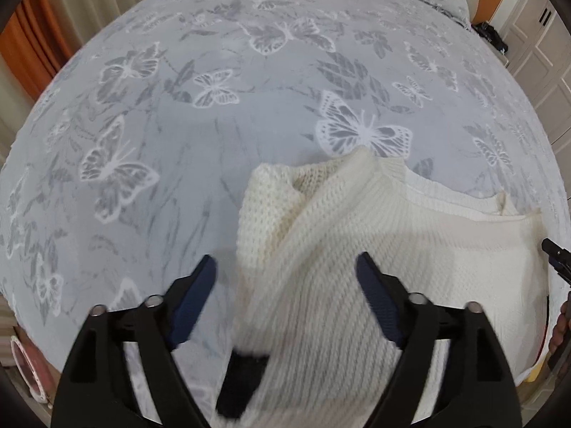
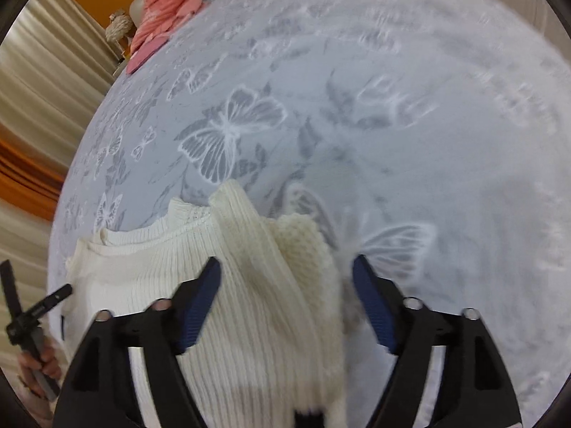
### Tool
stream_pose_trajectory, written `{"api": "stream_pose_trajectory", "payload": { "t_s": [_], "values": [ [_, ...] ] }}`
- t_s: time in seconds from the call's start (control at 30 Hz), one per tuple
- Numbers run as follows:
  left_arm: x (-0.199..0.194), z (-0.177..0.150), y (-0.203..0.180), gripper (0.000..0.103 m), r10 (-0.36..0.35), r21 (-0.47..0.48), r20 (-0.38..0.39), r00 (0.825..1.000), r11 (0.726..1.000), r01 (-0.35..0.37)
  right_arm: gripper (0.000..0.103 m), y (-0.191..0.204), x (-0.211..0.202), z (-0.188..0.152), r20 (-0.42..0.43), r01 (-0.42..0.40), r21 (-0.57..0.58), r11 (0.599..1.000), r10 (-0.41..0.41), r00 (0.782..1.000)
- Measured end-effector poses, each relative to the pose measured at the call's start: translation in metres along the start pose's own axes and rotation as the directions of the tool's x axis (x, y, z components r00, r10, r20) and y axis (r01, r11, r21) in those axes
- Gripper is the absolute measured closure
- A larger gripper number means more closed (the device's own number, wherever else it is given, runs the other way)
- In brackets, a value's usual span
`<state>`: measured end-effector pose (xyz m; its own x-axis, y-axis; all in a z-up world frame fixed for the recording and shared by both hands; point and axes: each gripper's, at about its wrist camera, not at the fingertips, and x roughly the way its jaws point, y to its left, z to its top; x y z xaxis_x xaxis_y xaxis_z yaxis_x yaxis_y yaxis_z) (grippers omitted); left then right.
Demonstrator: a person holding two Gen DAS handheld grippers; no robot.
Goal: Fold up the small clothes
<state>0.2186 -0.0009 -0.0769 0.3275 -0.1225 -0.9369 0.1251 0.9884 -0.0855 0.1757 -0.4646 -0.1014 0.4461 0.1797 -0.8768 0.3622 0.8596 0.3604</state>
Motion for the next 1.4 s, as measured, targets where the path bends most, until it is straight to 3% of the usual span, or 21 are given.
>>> {"api": "stream_pose_trajectory", "payload": {
  "t_s": [0.07,0.1,0.13,0.17,0.2,0.33,0.4,0.47,0.53,0.6,0.63,0.67,0.73,0.9,0.97,1.1,1.13,1.17,1.23,1.3,1.4],
  "values": [
    [0.02,0.007,0.007,0.014,-0.01,-0.054,-0.052,0.999,0.999,0.007,0.025,-0.004,0.016,0.002,-0.03,-0.019,0.053,0.998,0.021,0.999],
    [0.03,0.009,0.013,0.02,-0.045,-0.098,-0.072,0.996,0.994,0.038,0.029,-0.005,0.019,0.001,-0.013,-0.029,0.068,0.997,0.03,0.999],
    [0.034,0.011,0.019,0.046,-0.102,-0.142,-0.07,0.992,0.986,0.092,0.073,-0.001,0.017,0.002,0.015,-0.055,0.051,0.997,0.054,0.998],
    [0.034,0.013,0.023,0.055,-0.149,-0.174,-0.058,0.987,0.975,0.137,0.079,0.002,0.014,0.005,0.016,-0.083,0.051,0.995,0.082,0.996],
    [0.028,0.018,0.026,0.072,-0.178,-0.188,-0.031,0.984,0.967,0.169,0.08,0.006,0.003,0.007,0.052,-0.094,0.042,0.995,0.091,0.994],
    [0.023,0.03,0.026,0.077,-0.163,-0.167,0.016,0.987,0.972,0.163,0.082,0.009,-0.01,0.017,0.125,-0.039,-0.035,0.999,0.043,0.991],
    [0.037,0.031,0.025,0.075,-0.144,-0.177,0.001,0.99,0.974,0.142,0.079,-0.005,0.02,0.018,0.042,-0.001,-0.004,1.0,0.001,0.999],
    [0.042,0.029,0.024,0.068,-0.131,-0.184,0.015,0.991,0.974,0.131,0.074,-0.011,0.022,0.018,0.048,-0.029,0.034,0.999,0.027,0.998],
    [0.033,0.027,0.022,0.055,-0.133,-0.19,0.005,0.991,0.973,0.131,0.067,-0.006,0.005,0.017,0.065,-0.044,0.059,0.997,0.041,0.997],
    [0.018,0.018,0.025,0.039,-0.128,-0.195,0.0,0.992,0.973,0.126,0.067,0.005,-0.025,0.005,0.12,-0.007,-0.008,1.0,0.008,0.993],
    [0.008,0.012,0.032,0.033,-0.135,-0.196,0.014,0.991,0.971,0.136,0.061,0.008,-0.037,-0.002,0.139,0.016,-0.036,0.999,-0.01,0.99],
    [-0.004,0.001,0.039,0.03,-0.148,-0.194,0.03,0.989,0.969,0.151,0.052,0.013,-0.054,-0.015,0.166,0.054,-0.069,0.996,-0.042,0.985],
    [-0.017,-0.016,0.05,0.019,-0.15,-0.193,0.03,0.988,0.969,0.153,0.048,0.015,-0.08,-0.047,0.196,0.069,-0.106,0.992,-0.047,0.979],
    [-0.017,-0.08,0.075,0.016,-0.198,-0.293,-0.049,0.979,0.94,0.175,0.047,-0.001,-0.084,-0.117,0.092,0.079,-0.064,0.995,-0.073,0.993],
    [-0.01,-0.1,0.08,0.016,-0.241,-0.341,-0.073,0.968,0.918,0.203,0.041,-0.012,-0.072,-0.137,0.043,0.042,-0.007,0.999,-0.042,0.998],
    [-0.012,-0.115,0.07,0.016,-0.236,-0.335,-0.033,0.971,0.918,0.212,0.04,-0.022,-0.05,-0.153,-0.033,-0.024,0.087,0.996,0.027,0.999],
    [-0.012,-0.116,0.069,0.02,-0.237,-0.344,-0.031,0.971,0.915,0.212,0.04,-0.022,-0.049,-0.154,-0.028,-0.034,0.097,0.995,0.037,0.999],
    [-0.013,-0.116,0.069,0.026,-0.243,-0.357,-0.031,0.969,0.909,0.217,0.048,-0.023,-0.047,-0.152,-0.025,-0.062,0.111,0.992,0.065,0.998],
    [-0.012,-0.116,0.075,0.077,-0.337,-0.421,-0.037,0.941,0.859,0.291,0.087,-0.028,-0.049,-0.148,-0.015,-0.14,0.18,0.974,0.145,0.989],
    [-0.015,-0.12,0.084,0.084,-0.399,-0.487,-0.025,0.917,0.806,0.337,0.088,-0.028,-0.066,-0.143,0.032,-0.148,0.186,0.971,0.145,0.989],
    [-0.025,-0.124,0.087,0.085,-0.363,-0.458,-0.02,0.932,0.832,0.314,0.089,-0.029,-0.078,-0.143,0.044,-0.105,0.146,0.984,0.099,0.994]
  ]
}}
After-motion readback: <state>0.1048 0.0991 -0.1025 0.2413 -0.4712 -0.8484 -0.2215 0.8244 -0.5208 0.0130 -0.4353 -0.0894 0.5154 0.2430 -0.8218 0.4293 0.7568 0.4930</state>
